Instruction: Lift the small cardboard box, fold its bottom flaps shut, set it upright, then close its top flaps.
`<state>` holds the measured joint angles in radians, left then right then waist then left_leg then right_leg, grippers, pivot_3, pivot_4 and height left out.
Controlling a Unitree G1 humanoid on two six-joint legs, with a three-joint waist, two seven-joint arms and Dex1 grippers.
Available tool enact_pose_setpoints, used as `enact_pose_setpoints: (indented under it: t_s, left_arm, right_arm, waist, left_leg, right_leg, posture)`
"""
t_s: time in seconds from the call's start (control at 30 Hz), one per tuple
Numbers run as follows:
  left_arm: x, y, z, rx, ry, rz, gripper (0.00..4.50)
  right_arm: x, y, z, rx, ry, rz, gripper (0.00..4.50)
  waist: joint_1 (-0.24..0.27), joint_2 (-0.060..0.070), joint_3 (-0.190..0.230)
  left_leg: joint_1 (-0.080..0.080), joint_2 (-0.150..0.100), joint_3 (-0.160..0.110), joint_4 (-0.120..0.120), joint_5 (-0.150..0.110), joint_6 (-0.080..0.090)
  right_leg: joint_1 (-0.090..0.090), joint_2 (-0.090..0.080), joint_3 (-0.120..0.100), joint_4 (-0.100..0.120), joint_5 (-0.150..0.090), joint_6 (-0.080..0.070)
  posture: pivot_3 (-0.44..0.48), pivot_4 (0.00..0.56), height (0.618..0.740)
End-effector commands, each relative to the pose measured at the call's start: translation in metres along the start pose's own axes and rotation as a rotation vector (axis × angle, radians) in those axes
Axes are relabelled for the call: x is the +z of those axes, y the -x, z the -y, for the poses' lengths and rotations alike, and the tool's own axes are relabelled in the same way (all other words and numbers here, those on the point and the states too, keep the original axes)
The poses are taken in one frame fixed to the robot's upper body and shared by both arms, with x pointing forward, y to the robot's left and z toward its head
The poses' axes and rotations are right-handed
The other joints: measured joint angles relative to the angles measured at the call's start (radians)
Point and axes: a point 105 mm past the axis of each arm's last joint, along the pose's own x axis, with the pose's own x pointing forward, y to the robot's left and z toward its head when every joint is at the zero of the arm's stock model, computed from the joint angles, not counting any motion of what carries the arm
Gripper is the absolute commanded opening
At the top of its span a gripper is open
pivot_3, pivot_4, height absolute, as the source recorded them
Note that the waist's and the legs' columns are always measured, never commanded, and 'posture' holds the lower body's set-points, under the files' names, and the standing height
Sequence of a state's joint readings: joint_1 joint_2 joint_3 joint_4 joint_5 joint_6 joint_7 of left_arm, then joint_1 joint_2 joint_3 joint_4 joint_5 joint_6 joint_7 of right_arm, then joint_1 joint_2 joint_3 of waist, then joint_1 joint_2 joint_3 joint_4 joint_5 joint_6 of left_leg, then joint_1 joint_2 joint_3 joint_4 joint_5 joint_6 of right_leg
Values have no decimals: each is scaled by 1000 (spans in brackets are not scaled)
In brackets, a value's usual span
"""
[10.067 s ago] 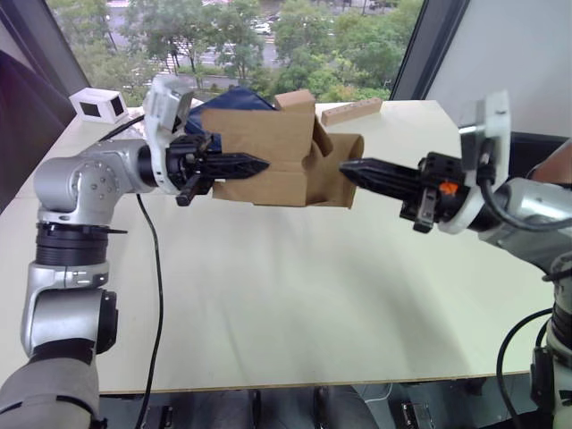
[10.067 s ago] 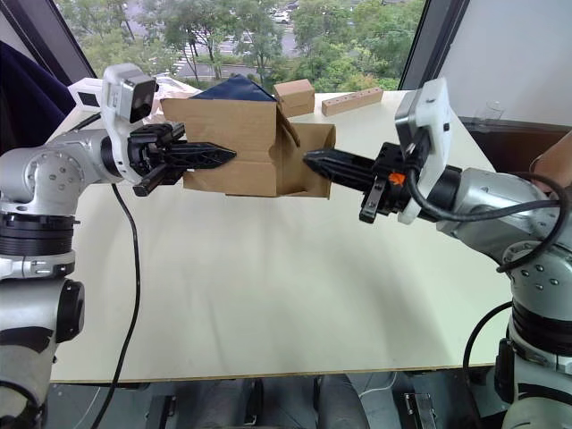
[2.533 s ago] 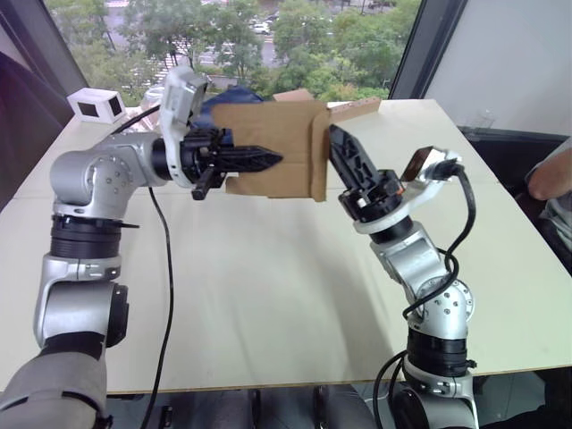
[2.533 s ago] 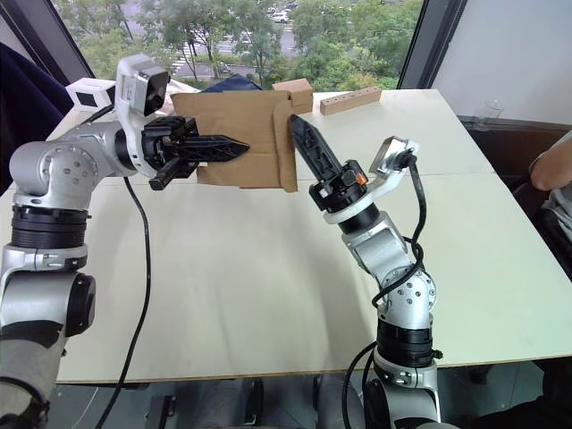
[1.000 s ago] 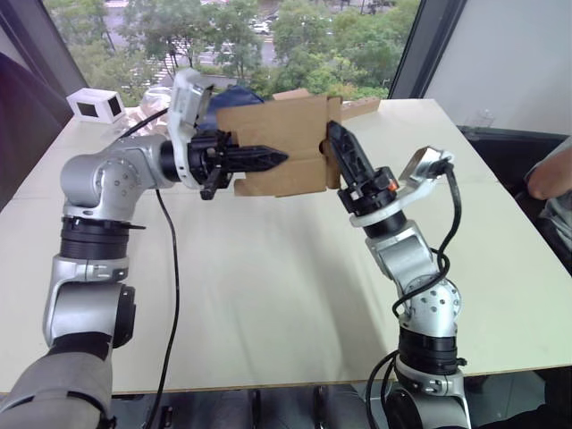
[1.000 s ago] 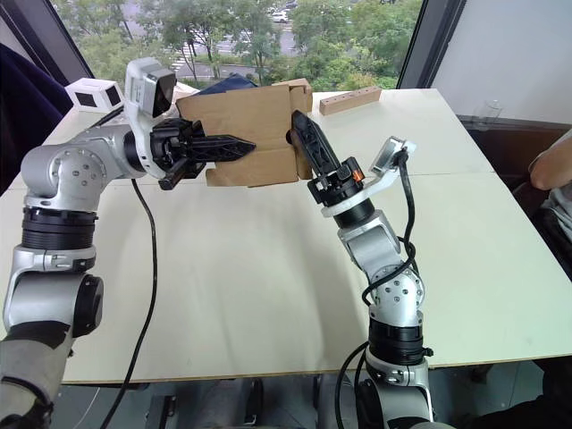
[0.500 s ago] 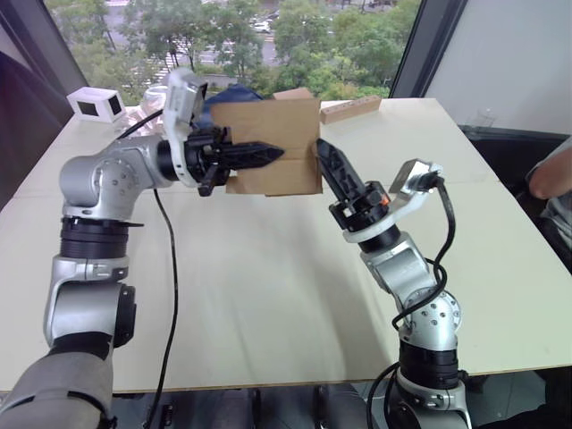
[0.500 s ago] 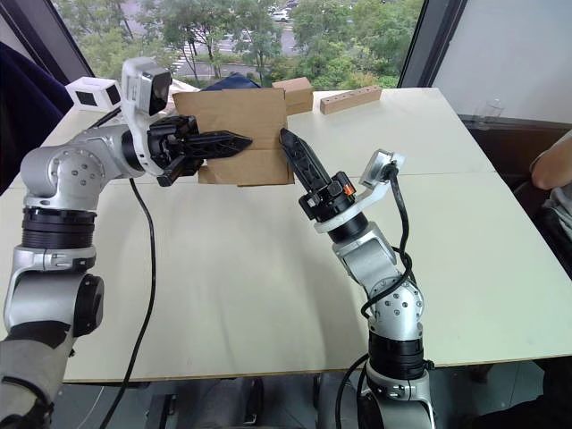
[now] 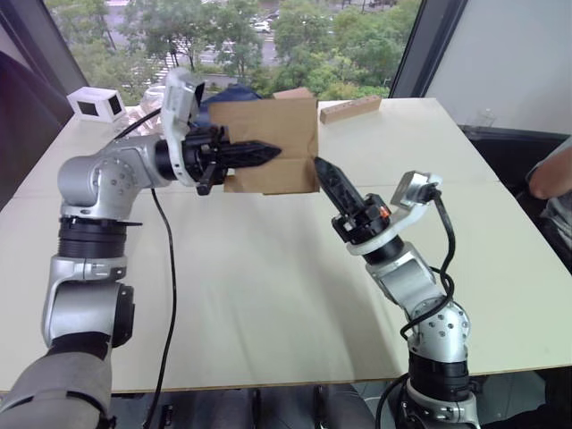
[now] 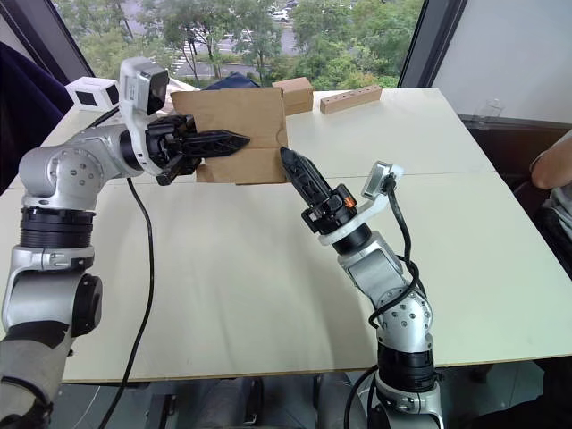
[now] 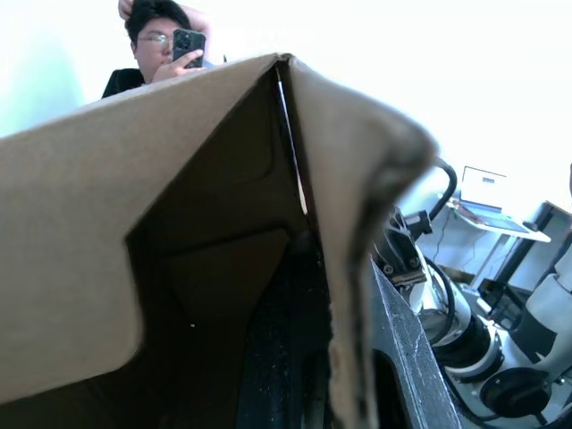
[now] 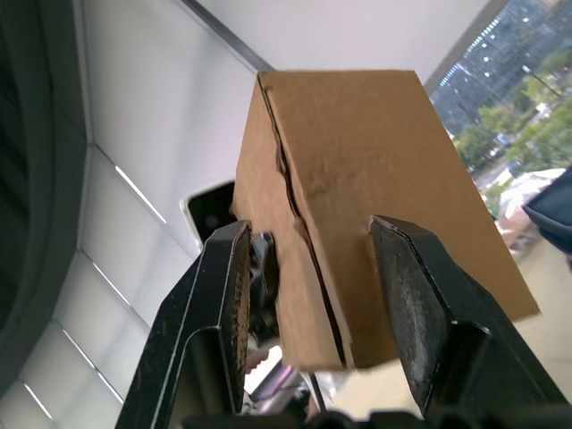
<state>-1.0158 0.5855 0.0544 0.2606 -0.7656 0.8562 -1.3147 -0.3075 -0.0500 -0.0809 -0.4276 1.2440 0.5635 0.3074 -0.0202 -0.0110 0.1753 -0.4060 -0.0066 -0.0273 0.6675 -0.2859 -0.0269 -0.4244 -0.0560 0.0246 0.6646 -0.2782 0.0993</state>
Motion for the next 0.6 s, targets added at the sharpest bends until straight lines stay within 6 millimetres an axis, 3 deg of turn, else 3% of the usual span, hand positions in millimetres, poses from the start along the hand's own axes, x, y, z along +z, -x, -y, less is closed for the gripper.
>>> enact_pose_setpoints:
  t_s: [0.03,0.2,0.6]
  left_arm:
    - [15,0,6,-12,-67,20,0]
    - [14,0,5,-11,-61,22,0]
    - [11,-1,5,-7,-46,22,0]
  right_arm:
    - [-2,-3,-19,71,-4,-9,2136]
    - [-17,1,-24,88,45,-118,2136]
    - [-20,-11,-18,77,99,-115,2136]
  waist:
    - [0,0,0]
    - [0,0,0]
    - [0,0,0]
  left_leg:
    - [0,0,0,0,0,0]
    - [0,0,0,0,0,0]
    - [0,0,0,0,0,0]
  right_leg:
    - [0,0,0,0,0,0]
    - [0,0,0,0,0,0]
    - [0,0,0,0,0,0]
  posture:
    - [0,150,740]
    - [0,150,740]
    - [0,150,740]
